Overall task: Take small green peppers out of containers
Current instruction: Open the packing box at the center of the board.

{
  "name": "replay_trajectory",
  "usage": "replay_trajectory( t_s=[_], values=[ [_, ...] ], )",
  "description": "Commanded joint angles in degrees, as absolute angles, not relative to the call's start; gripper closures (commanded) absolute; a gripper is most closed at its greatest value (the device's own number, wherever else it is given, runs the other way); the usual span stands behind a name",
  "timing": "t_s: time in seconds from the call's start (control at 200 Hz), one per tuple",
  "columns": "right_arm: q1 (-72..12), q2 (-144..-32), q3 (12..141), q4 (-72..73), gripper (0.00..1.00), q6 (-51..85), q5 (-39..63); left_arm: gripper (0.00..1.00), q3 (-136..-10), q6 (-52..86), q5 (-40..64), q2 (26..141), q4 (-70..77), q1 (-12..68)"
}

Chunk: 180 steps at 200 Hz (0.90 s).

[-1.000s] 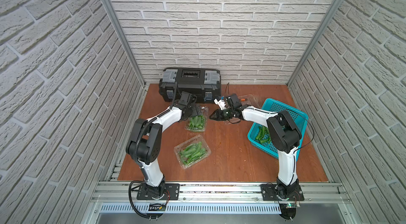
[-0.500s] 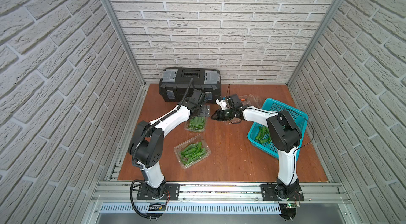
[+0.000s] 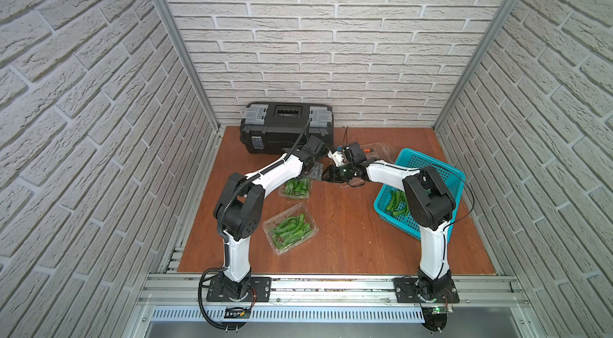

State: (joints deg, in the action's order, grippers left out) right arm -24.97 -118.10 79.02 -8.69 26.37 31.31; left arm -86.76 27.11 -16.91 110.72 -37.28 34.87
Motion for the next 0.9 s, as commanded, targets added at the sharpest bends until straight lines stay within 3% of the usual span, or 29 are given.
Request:
replay_trajectory(
  t_s=[0.0,0.17,0.7,0.82,0.895],
  values=[
    [-25.2,-117.3,77.6,-8.0,0.66,25.7,31.1,0.11,-88.5,27.7,-18.3,111.7,-41.1,35.2],
    [-25.2,-117.2,76.8,-6.9,0.67,26.1,31.6,0.15,-89.6,28.5,-19.3,113.2,-43.7,35.4],
    [-25.2,-114.6,74.4,-7.6,0.68,23.9,31.9,0.5,-93.5,28.5,-18.6,117.9,-46.4,35.2],
    [-25.2,-114.2,74.2,-7.7,0.68,23.6,31.9,0.62,-93.9,28.8,-17.4,118.5,-46.5,34.8],
    [-25.2,-114.1,74.2,-7.8,0.68,23.4,32.1,0.76,-94.1,28.8,-16.8,118.8,-46.5,34.7]
  ],
)
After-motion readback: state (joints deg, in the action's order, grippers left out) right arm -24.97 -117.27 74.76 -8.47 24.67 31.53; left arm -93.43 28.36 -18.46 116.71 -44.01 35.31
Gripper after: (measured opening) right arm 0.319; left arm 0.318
